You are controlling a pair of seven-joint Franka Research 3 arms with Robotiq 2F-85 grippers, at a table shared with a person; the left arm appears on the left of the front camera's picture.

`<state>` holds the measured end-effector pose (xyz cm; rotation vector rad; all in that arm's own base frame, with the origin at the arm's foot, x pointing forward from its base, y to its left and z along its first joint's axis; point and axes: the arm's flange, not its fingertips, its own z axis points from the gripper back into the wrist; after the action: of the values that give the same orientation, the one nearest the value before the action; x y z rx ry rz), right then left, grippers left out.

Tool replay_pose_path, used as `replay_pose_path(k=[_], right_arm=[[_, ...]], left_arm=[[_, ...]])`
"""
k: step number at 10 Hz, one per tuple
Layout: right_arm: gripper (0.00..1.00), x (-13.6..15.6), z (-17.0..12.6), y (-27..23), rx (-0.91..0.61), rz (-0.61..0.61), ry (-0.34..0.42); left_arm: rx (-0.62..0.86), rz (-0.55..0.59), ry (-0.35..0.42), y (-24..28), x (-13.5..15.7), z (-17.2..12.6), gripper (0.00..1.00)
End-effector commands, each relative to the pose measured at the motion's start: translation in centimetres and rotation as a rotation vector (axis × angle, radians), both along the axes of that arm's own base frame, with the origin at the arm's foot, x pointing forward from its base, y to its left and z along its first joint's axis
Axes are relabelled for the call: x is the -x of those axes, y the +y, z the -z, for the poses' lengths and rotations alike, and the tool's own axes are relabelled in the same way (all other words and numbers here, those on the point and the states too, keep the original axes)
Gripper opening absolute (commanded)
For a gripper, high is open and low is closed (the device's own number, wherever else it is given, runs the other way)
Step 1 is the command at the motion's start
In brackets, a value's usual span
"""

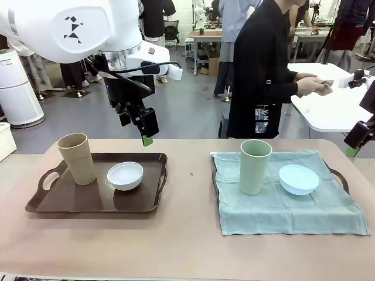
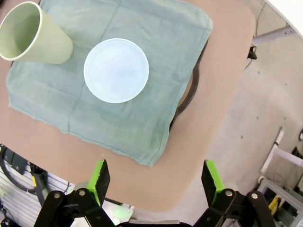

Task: Set up a tray with a mat and arrange the tableware.
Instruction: Pick up the Picnic Bowl and Reusable plastic cup from the Handle tray in front of the human's position and hold them in the air.

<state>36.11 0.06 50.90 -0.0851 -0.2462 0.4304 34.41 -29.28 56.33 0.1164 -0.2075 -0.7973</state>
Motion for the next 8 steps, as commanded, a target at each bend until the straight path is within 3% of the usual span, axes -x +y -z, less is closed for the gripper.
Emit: replay_pose_path(k=[1,3,4,6,8], right_arm=[[1.00,-0.2,0.1,0.0,0.010,0.011,-0.012],[1.00,0.5,0.3,-1.8,-0.054,0.041,0.014],[1.00,0.9,0.8,-3.5,-0.083,0.079,0.030],[1.00,1.6,1.5,-5.2,-0.112,0.118,0.054],[1.00,1.8,1.6,-5.6,-0.134,0.124,0.062]], left_arm=[[0.000,0.000,0.000,0.0,0.0,0.0,1.00],[0.366,-0.139,0.214,9.9,-1.9,-0.6,1.00],[0.526,-0.168,0.268,15.7,-1.3,-0.3,1.00],[0.791,-0.206,0.290,25.3,1.0,0.0,1.00],[1.092,-0.113,0.225,32.5,5.1,0.4,1.00]])
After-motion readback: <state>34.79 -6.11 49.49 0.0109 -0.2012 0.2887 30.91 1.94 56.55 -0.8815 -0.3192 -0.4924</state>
